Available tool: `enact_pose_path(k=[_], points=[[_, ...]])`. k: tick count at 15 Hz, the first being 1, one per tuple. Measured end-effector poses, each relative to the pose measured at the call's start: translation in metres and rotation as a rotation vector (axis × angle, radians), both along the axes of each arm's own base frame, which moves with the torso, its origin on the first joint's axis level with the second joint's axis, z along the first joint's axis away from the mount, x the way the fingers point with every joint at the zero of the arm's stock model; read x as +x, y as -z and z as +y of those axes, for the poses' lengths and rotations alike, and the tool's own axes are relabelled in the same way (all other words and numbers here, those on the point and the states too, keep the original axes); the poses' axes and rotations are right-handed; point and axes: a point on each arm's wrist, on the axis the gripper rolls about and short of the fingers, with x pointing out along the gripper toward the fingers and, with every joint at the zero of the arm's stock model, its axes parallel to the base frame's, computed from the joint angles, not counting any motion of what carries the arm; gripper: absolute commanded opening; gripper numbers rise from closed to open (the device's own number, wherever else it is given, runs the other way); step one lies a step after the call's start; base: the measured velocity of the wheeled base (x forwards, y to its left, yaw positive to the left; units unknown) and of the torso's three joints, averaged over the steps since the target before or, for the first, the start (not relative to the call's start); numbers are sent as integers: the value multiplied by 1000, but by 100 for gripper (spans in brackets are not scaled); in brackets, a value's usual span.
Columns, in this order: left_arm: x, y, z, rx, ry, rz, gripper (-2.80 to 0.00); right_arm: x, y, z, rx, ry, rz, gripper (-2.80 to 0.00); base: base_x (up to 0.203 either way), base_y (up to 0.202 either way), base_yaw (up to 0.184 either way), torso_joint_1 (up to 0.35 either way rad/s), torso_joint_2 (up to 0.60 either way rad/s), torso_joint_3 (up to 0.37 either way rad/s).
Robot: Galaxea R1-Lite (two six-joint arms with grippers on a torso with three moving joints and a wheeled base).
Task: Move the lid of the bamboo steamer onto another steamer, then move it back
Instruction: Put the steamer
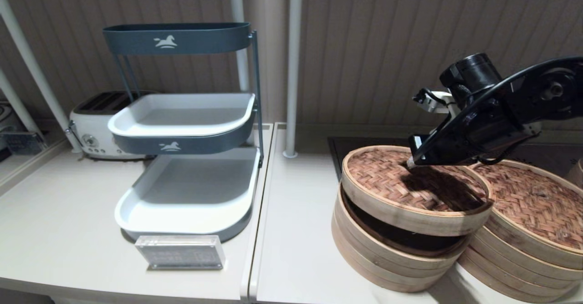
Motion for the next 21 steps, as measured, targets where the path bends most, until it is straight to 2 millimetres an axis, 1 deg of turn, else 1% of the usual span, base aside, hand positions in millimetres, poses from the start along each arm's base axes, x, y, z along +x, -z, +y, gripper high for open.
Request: enact_pose_path(k=[5,9,17,21], points=[[0,0,0,-1,2,0,-280,2,11,3,-7,-6,28,-280,0,0,0,0,0,0],[0,0,0,-1,1,0,-280,-5,14,5,-11,-19,43,-280,0,0,0,0,0,0],[0,0,0,0,1,0,-280,-13,29,3,-15,-19,59,-280,0,0,0,0,0,0],[0,0,0,-1,1,0,-280,-15,31,3,-15,-21,58,-280,0,0,0,0,0,0]])
